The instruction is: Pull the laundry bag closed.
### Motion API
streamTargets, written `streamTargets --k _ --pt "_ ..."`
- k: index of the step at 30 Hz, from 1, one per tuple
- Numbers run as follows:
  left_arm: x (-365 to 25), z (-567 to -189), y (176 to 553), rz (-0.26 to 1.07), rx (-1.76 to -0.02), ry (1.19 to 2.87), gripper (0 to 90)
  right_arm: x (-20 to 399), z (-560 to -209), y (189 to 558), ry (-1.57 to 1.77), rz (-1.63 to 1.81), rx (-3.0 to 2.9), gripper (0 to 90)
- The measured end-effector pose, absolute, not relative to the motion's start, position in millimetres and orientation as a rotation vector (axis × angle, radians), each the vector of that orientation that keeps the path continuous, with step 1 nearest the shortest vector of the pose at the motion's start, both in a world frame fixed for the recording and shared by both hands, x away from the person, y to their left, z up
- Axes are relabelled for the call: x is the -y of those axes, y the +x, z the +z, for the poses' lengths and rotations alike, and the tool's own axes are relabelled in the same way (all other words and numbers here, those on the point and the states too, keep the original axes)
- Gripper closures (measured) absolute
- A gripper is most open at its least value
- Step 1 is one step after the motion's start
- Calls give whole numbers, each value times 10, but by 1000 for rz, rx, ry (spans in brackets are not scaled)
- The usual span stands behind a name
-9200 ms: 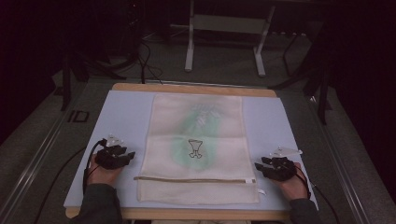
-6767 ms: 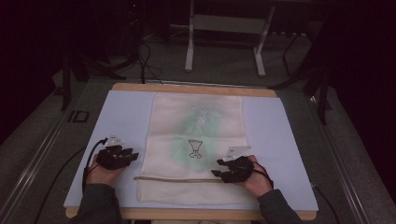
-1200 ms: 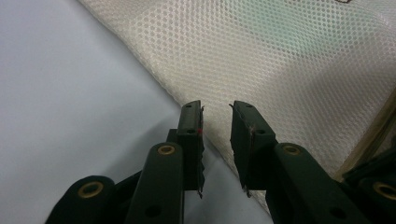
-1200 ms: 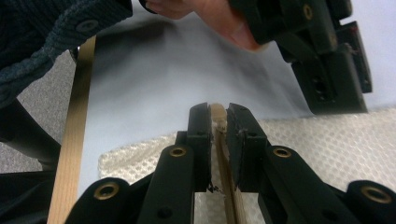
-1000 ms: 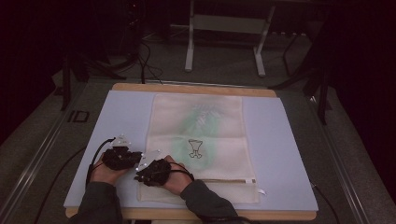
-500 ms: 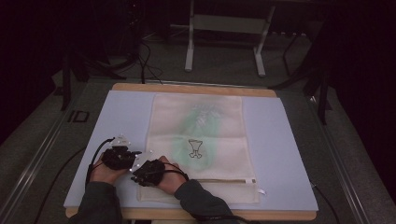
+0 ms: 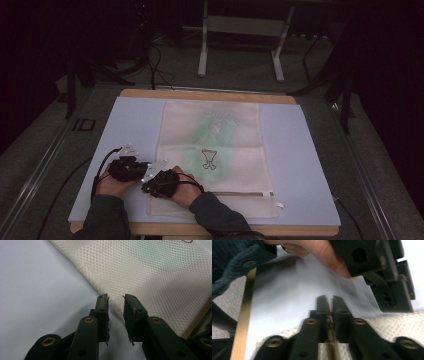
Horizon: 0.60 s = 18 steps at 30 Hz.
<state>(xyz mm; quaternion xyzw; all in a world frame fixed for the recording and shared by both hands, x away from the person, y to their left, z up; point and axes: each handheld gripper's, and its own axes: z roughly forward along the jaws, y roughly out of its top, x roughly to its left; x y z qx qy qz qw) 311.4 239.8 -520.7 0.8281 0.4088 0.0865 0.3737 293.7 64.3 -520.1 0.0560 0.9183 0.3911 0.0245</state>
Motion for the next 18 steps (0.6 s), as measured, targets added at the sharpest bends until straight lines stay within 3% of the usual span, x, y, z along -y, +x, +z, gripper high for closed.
streamTargets --k 5,15,17,18 --pt "-2392 -5207 3115 224 -1046 2122 733 -577 -5201 2941 170 1194 -2844 860" --pt "-2400 -5207 3117 220 -1045 2121 731 -783 -5296 2954 168 1101 -2861 724" --pt "-2399 -5207 3117 219 -1045 2120 731 -810 -5314 2958 179 1093 -2862 732" --pt "-2399 -5208 3117 219 -1044 2121 730 -816 -5314 2964 179 1092 -2861 783"
